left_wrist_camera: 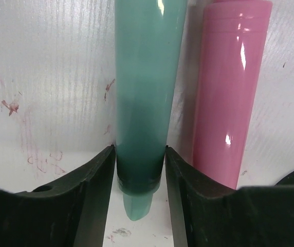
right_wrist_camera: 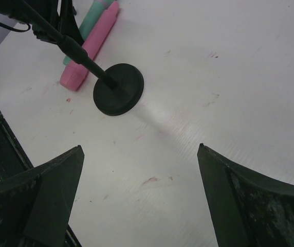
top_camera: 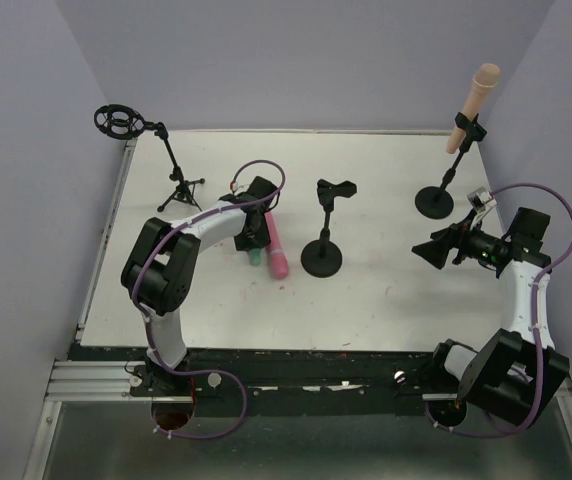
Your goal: Attach the microphones to the stand
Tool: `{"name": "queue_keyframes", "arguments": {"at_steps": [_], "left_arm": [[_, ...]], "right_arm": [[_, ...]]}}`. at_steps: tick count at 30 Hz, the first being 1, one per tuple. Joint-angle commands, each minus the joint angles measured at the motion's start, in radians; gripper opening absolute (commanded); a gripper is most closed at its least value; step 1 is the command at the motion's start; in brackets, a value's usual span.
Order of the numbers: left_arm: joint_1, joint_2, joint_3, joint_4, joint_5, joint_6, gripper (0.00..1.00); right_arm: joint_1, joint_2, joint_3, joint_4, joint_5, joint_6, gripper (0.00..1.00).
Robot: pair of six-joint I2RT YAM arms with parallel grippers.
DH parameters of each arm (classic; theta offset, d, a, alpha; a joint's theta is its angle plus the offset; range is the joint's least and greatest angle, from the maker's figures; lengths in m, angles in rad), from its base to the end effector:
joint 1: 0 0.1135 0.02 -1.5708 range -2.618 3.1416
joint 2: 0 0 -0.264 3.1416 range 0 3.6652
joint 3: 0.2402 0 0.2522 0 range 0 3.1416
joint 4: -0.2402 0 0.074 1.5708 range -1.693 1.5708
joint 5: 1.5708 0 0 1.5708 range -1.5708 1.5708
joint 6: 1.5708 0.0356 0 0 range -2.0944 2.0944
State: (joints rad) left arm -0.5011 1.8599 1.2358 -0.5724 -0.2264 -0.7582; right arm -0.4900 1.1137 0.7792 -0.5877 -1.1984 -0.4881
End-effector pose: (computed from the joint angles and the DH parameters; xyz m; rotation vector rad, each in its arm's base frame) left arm 0.3273 -0.1702 0.1709 -0.4049 2.6777 -0.0531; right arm 0.1983 -0.0682 0.2574 -0.4359 1.9072 0.8485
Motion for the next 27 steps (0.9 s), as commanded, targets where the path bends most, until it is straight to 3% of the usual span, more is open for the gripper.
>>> {"name": "queue_keyframes", "arguments": {"at_steps": [1, 8, 11, 17, 22, 27], "left_arm": [[0.006, 0.004, -0.021, -0.009, 0.035, -0.009, 0.54], [0.012, 0.004, -0.033, 0.003, 0.041, 0.002, 0.56], [0.016, 0.012, -0.036, 0.002, 0.022, 0.013, 0.47], [0.022, -0.031, -0.088, 0.014, 0.001, 0.033, 0.12], [0.022, -0.194, -0.163, 0.035, -0.051, 0.072, 0.01], [0.022, -0.407, -0.24, 0.066, -0.079, 0.125, 0.0]], "right_arm": [[0.001, -0.005, 0.028, -0.026, -0.023, -0.015, 1.0], [0.002, -0.02, 0.026, -0.024, -0.027, -0.018, 1.0], [0.002, -0.026, 0.026, -0.023, -0.027, -0.018, 1.0], [0.001, -0.049, 0.023, -0.023, -0.027, -0.02, 1.0], [0.002, -0.058, 0.02, -0.021, -0.03, -0.02, 1.0], [0.002, -0.066, 0.02, -0.023, -0.036, -0.02, 1.0]]}}
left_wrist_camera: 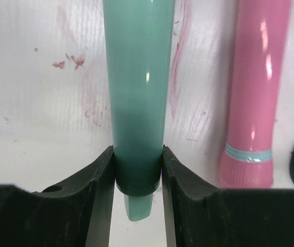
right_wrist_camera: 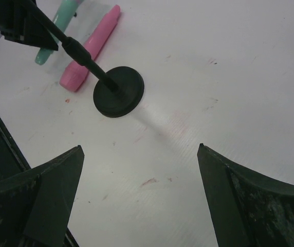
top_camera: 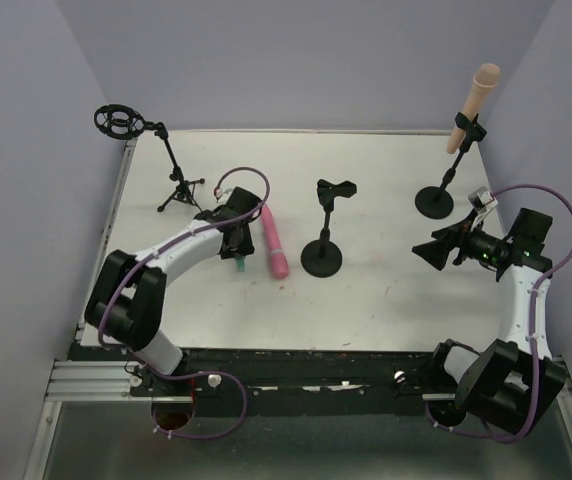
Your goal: Attach the microphones to the stand
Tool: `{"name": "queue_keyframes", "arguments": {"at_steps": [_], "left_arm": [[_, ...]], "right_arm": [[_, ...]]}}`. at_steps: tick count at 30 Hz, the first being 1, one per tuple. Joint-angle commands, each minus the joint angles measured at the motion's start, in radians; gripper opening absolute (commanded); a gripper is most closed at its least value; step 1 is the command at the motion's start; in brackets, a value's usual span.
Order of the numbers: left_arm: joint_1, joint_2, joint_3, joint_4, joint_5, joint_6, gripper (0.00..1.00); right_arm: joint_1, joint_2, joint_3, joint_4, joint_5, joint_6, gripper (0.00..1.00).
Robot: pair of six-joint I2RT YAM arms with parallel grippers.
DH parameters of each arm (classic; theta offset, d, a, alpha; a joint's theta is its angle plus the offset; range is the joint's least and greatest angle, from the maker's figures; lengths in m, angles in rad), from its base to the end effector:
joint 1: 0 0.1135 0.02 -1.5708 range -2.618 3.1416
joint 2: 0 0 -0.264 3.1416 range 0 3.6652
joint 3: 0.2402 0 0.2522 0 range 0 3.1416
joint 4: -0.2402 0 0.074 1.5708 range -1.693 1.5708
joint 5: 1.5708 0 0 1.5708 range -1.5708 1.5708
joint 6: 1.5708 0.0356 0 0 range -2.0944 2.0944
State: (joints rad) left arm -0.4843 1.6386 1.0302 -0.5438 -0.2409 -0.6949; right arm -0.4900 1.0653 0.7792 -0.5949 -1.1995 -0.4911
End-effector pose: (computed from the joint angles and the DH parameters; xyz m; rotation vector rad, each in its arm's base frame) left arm 0.2848 -0.1402 0.1869 -0.3479 2.6402 -0.0466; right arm 0.1916 -0.0646 0.2659 -0.4633 1.8814 0.8164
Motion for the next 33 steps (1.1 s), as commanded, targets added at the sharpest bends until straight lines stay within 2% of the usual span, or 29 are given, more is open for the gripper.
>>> {"name": "queue_keyframes", "arguments": {"at_steps": [1, 6, 12, 15, 18, 20, 23, 28, 33], "left_arm": [[0.004, -0.225, -0.057, 0.051, -0.058, 0.072, 0.0], [0.001, -0.474, -0.182, 0.165, 0.046, 0.136, 0.0], [-0.007, -0.819, -0.346, 0.431, 0.336, 0.261, 0.0], [-0.02, -0.963, -0.377, 0.504, 0.441, 0.31, 0.0], [-0.043, -1.045, -0.383, 0.56, 0.54, 0.333, 0.0], [-0.082, -1.071, -0.372, 0.59, 0.583, 0.336, 0.0], [-0.195, -1.067, -0.322, 0.596, 0.569, 0.365, 0.0], [-0.365, -0.938, -0.197, 0.657, 0.551, 0.37, 0.0], [-0.52, -0.722, -0.058, 0.706, 0.476, 0.406, 0.0]], "right_arm": [[0.002, -0.019, 0.022, -0.016, -0.037, -0.017, 1.0], [0.002, -0.028, 0.019, -0.017, -0.046, -0.018, 1.0], [0.002, -0.031, 0.049, -0.084, -0.064, -0.084, 1.0], [0.002, -0.019, 0.132, -0.271, -0.052, -0.239, 1.0], [0.002, 0.007, 0.257, -0.481, -0.041, -0.377, 1.0], [0.004, 0.039, 0.342, -0.63, -0.054, -0.484, 1.0], [0.014, 0.088, 0.461, -0.826, -0.077, -0.599, 1.0], [0.079, 0.085, 0.584, -0.824, -0.08, -0.498, 1.0], [0.143, 0.084, 0.709, -0.824, -0.127, -0.371, 1.0]]}}
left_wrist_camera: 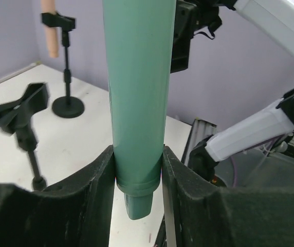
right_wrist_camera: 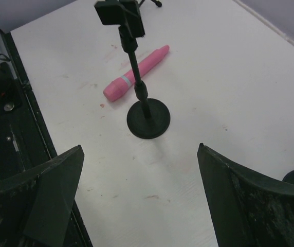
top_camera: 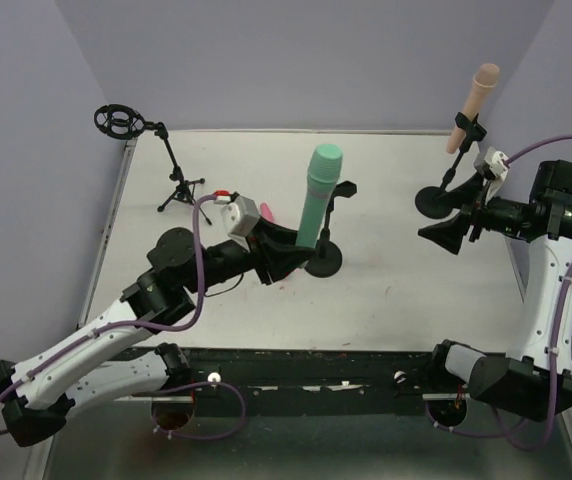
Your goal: Attach the microphones to the stand
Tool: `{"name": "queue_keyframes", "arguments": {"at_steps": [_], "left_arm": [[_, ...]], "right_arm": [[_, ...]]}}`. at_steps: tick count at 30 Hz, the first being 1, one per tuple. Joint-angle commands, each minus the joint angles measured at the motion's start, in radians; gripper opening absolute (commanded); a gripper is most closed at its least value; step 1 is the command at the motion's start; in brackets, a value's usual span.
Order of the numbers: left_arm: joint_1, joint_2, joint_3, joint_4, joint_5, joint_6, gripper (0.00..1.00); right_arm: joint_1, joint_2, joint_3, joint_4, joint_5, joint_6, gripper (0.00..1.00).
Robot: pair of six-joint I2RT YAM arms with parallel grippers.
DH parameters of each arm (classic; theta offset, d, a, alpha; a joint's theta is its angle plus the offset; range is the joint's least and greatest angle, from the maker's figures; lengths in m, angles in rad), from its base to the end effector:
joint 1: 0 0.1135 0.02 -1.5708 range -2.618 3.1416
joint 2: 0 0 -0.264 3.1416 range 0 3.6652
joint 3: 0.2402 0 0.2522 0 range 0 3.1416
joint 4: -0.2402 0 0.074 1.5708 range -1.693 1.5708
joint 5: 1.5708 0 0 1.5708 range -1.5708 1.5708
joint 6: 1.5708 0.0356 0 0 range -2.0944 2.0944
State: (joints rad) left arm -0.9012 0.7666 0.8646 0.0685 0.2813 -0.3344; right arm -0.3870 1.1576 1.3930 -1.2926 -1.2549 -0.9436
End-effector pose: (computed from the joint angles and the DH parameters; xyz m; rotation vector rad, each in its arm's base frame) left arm 0.1005 -0.1429 0.3982 0.6627 1.3745 -1.2041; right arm 0.1795 -0.0366 0.3967 -0.8623 1.7125 0.7693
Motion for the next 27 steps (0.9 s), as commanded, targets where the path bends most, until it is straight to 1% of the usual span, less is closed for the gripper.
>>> {"name": "queue_keyframes", "arguments": {"at_steps": [1, 4, 7, 9, 10, 11, 12, 13, 14, 15, 16, 17, 21, 27], "left_arm": [[-0.114, 0.186, 0.128, 0.12, -0.056, 0.034, 0.0], [-0.134, 0.302, 0.171, 0.197, -0.065, 0.005, 0.0], [-0.153, 0.408, 0.235, 0.215, -0.065, 0.001, 0.0], [-0.163, 0.463, 0.28, 0.223, -0.057, 0.001, 0.0], [-0.168, 0.489, 0.301, 0.226, -0.05, 0.0, 0.0], [-0.173, 0.517, 0.321, 0.226, -0.045, 0.0, 0.0], [-0.18, 0.537, 0.336, 0.228, -0.044, 0.0, 0.0], [-0.186, 0.556, 0.347, 0.235, -0.041, -0.002, 0.0], [-0.192, 0.571, 0.358, 0.24, -0.039, -0.003, 0.0], [-0.199, 0.585, 0.366, 0.247, -0.04, -0.005, 0.0], [-0.203, 0.599, 0.37, 0.249, -0.041, -0.008, 0.0], [-0.208, 0.609, 0.376, 0.252, -0.041, -0.011, 0.0], [-0.219, 0.646, 0.392, 0.271, -0.042, -0.023, 0.0], [-0.222, 0.686, 0.413, 0.289, -0.034, -0.037, 0.0]], "right_arm": [[0.059, -0.009, 0.122, -0.126, -0.092, 0.103, 1.0], [0.098, -0.009, 0.185, -0.122, -0.144, 0.173, 1.0], [0.126, -0.016, 0.216, -0.065, -0.198, 0.299, 1.0], [0.135, -0.038, 0.21, 0.045, -0.233, 0.426, 1.0], [0.137, -0.053, 0.192, 0.131, -0.244, 0.504, 1.0], [0.138, -0.079, 0.16, 0.229, -0.264, 0.632, 1.0], [0.139, -0.107, 0.118, 0.389, -0.29, 0.766, 1.0], [0.137, -0.142, 0.051, 0.574, -0.31, 0.975, 1.0], [0.138, -0.179, -0.007, 0.812, -0.311, 1.158, 1.0], [0.139, -0.202, -0.072, 1.001, -0.304, 1.353, 1.0], [0.139, -0.216, -0.11, 1.193, -0.298, 1.5, 1.0], [0.139, -0.216, -0.132, 1.26, -0.293, 1.57, 1.0], [0.14, -0.196, -0.112, 1.213, -0.268, 1.565, 1.0], [0.149, -0.185, -0.101, 1.227, -0.245, 1.615, 0.99]]}}
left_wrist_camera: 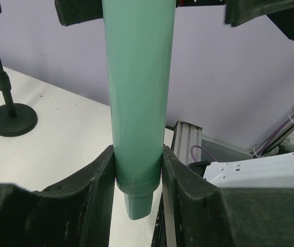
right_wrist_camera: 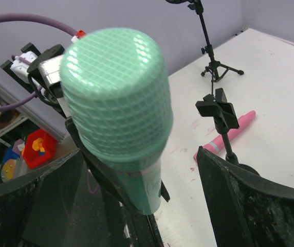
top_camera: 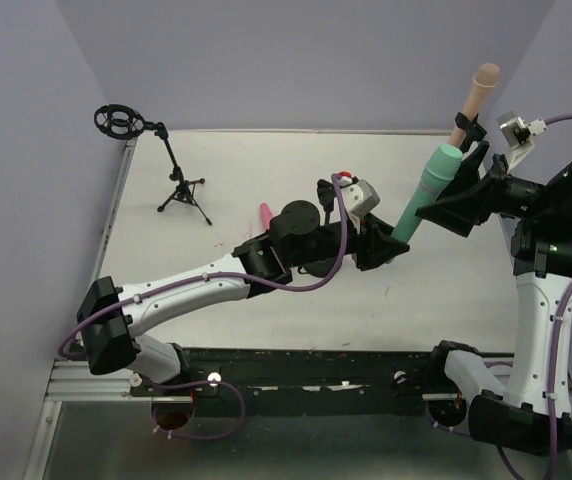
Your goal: Attach the microphones to the stand
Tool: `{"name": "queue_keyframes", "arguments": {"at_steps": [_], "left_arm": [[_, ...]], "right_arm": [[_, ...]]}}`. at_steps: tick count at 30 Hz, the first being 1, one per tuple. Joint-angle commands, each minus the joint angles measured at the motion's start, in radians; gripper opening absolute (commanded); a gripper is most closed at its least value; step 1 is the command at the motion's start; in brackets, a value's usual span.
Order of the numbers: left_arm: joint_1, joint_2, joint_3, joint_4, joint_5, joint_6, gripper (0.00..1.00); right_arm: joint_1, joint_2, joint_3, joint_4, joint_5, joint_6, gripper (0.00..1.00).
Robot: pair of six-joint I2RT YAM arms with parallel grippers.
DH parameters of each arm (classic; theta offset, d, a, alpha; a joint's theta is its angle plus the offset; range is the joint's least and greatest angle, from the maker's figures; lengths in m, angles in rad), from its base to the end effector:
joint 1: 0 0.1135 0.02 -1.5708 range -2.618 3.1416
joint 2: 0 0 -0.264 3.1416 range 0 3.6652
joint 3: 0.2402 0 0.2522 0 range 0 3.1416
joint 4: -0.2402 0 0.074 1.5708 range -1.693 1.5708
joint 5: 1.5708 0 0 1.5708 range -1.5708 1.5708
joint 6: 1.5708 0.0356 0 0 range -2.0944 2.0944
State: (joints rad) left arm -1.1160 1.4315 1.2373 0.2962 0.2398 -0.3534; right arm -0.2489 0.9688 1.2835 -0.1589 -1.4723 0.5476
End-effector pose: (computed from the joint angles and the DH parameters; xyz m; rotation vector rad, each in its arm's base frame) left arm 0.1432 -0.3121 0.3976 0.8005 1.4179 -1.3426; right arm 0.1652 -0.0054 0.4760 -0.6882 1.5577 1.2507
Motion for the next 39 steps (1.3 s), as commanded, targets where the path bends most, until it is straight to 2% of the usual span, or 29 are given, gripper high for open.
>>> {"name": "queue_keyframes", "arguments": {"at_steps": [1, 9, 12, 16, 18, 19, 20, 26, 28, 30, 32, 35, 39], "left_arm": [[-0.008, 0.024, 0.042, 0.064, 0.01, -0.019, 0.0], [-0.008, 0.053, 0.071, 0.063, 0.026, -0.027, 0.0], [-0.008, 0.056, 0.073, 0.064, 0.03, -0.035, 0.0], [-0.008, 0.055, 0.068, 0.063, 0.033, -0.042, 0.0], [-0.007, 0.053, 0.067, 0.055, 0.03, -0.045, 0.0], [-0.008, 0.05, 0.067, 0.046, 0.027, -0.047, 0.04], [-0.008, 0.041, 0.064, 0.037, 0.017, -0.05, 0.13], [0.008, -0.098, -0.03, -0.002, 0.003, -0.001, 0.87], [0.028, -0.181, -0.07, -0.038, 0.024, 0.04, 0.99], [0.067, -0.261, -0.093, -0.131, 0.056, 0.082, 0.99], [0.138, -0.336, -0.11, -0.228, 0.145, 0.106, 0.99], [0.292, -0.448, -0.151, -0.382, 0.265, 0.174, 0.99], [0.465, -0.516, -0.209, -0.506, 0.366, 0.329, 0.99]], "right_arm": [[0.013, 0.004, 0.004, 0.094, -0.026, 0.13, 0.98], [0.036, 0.005, -0.023, 0.145, -0.017, 0.195, 0.82], [0.042, 0.008, -0.032, 0.182, -0.008, 0.225, 0.67], [0.048, 0.013, -0.039, 0.249, -0.003, 0.284, 0.38], [0.048, 0.018, -0.039, 0.265, -0.002, 0.298, 0.29], [0.048, 0.018, -0.039, 0.269, -0.003, 0.302, 0.26], [0.048, 0.021, -0.039, 0.275, -0.002, 0.304, 0.24], [0.048, 0.042, -0.015, 0.253, -0.01, 0.227, 0.2], [0.048, 0.064, 0.019, 0.172, -0.005, 0.12, 0.2], [0.048, 0.093, 0.048, 0.069, 0.004, 0.02, 0.2], [0.049, 0.12, 0.077, -0.02, 0.02, -0.07, 0.2], [0.072, 0.163, 0.132, -0.173, 0.072, -0.233, 0.2], [0.164, 0.243, 0.255, -0.46, 0.223, -0.571, 0.21]]}}
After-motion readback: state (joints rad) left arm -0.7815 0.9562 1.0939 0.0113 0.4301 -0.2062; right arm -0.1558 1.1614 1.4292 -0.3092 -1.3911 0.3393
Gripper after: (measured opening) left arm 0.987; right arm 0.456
